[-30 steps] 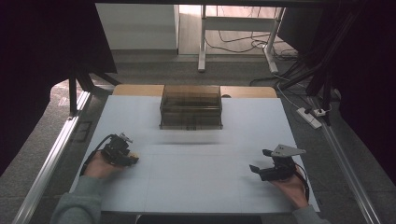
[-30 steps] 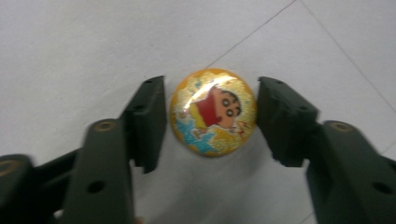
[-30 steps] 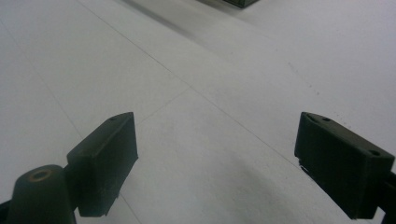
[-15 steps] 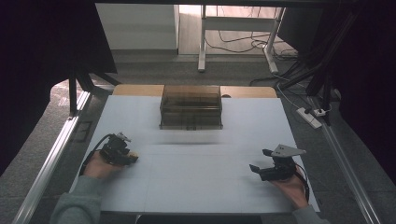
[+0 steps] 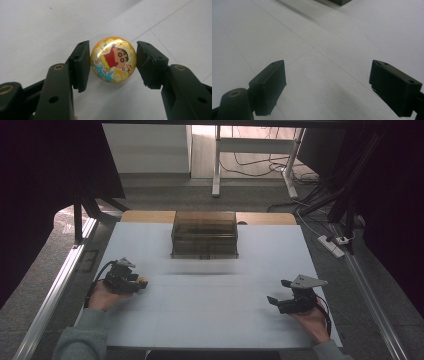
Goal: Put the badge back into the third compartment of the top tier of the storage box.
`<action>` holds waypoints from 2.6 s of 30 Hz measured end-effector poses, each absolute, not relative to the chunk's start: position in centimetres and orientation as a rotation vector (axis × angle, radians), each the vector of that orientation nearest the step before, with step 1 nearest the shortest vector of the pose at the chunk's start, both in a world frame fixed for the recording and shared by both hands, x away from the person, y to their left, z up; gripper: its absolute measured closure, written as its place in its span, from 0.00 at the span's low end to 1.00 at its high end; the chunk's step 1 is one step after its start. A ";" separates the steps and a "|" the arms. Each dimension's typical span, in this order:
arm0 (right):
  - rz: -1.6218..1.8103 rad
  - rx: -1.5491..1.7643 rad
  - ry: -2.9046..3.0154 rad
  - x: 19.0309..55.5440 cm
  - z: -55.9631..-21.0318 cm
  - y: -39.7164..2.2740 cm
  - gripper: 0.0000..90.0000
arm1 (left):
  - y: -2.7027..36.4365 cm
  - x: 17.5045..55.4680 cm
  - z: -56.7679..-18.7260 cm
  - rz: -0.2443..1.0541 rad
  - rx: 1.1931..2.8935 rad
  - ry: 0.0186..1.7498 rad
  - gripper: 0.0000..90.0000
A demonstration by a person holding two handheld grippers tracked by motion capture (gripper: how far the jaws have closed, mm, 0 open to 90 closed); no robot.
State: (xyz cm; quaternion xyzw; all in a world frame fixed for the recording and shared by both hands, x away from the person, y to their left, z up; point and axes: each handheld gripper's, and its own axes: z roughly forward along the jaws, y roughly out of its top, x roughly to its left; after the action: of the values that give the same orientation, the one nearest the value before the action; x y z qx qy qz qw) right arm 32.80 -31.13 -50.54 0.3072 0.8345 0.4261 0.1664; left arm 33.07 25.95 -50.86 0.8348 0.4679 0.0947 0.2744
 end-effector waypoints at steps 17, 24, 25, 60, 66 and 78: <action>1.210 0.876 2.374 32.8 -50.6 -31.1 0.15 | 26.4 32.6 -49.9 0.326 2.119 1.235 0.52; 1.213 0.879 2.367 32.8 -50.5 -31.1 0.15 | 26.5 32.5 -49.5 0.322 2.065 1.218 0.52; 1.215 0.879 2.366 32.8 -50.5 -31.1 0.16 | 26.5 32.5 -49.4 0.320 2.056 1.215 0.52; 1.236 0.882 2.354 32.8 -50.6 -31.0 0.16 | 26.4 31.7 -46.6 0.353 1.862 1.118 0.52; 1.239 0.883 2.352 32.9 -50.6 -30.8 0.16 | 26.2 31.6 -46.0 0.368 1.841 1.107 0.52; 1.232 0.877 2.362 32.9 -50.6 -30.8 0.16 | 25.3 31.9 -45.0 0.367 1.810 1.069 0.52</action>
State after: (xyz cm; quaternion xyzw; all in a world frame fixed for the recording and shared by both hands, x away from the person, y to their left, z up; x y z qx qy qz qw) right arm 32.90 -30.84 -50.64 0.3084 0.8303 0.4329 0.1675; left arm 31.85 25.30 -44.98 0.7427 0.4388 0.1506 0.4828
